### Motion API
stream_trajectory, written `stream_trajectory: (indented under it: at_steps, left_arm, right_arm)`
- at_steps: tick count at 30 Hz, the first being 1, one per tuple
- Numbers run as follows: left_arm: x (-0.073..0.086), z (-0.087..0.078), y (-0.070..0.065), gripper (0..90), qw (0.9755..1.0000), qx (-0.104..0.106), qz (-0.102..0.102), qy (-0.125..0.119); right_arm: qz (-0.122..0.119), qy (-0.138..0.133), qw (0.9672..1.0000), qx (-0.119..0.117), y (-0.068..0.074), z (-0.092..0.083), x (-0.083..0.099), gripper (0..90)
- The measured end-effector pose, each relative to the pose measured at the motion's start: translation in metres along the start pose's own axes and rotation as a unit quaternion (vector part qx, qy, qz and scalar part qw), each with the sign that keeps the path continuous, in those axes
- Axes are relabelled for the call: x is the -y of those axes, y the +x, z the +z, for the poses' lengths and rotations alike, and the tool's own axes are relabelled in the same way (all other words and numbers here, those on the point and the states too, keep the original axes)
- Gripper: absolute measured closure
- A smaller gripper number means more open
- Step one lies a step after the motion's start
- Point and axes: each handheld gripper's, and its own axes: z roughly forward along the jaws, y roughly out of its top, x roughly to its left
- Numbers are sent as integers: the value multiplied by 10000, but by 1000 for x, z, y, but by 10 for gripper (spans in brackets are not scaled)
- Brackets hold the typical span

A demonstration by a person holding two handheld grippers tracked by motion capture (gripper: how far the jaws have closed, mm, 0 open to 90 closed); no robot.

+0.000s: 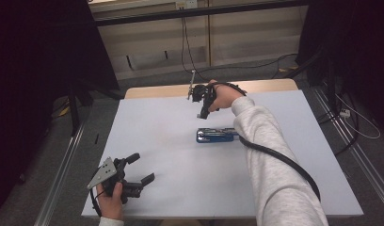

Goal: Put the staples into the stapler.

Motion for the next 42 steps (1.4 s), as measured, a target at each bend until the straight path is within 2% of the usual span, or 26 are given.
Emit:
stream_trajectory:
  at_steps: [7,13,25,28,42]
  left_arm:
    - [0,-1,-1,29,10000,-13,-32,0]
    - [0,0,-1,29,10000,-20,-43,-1]
    - [0,1,-1,29,10000,-18,-28,15]
    - [0,1,-1,29,10000,-22,-17,16]
    - [-1,0,0,29,10000,-65,9,16]
  right_arm:
    - [63,-9,10000,26,0,-1,5,783]
    - [-2,-39,10000,-11,3,-2,3,783]
    - [-36,6,10000,-60,12,-2,1,783]
    - [-87,-60,9999,-85,13,-2,1,783]
    - [-41,-23,9998,-185,24,0,-3,783]
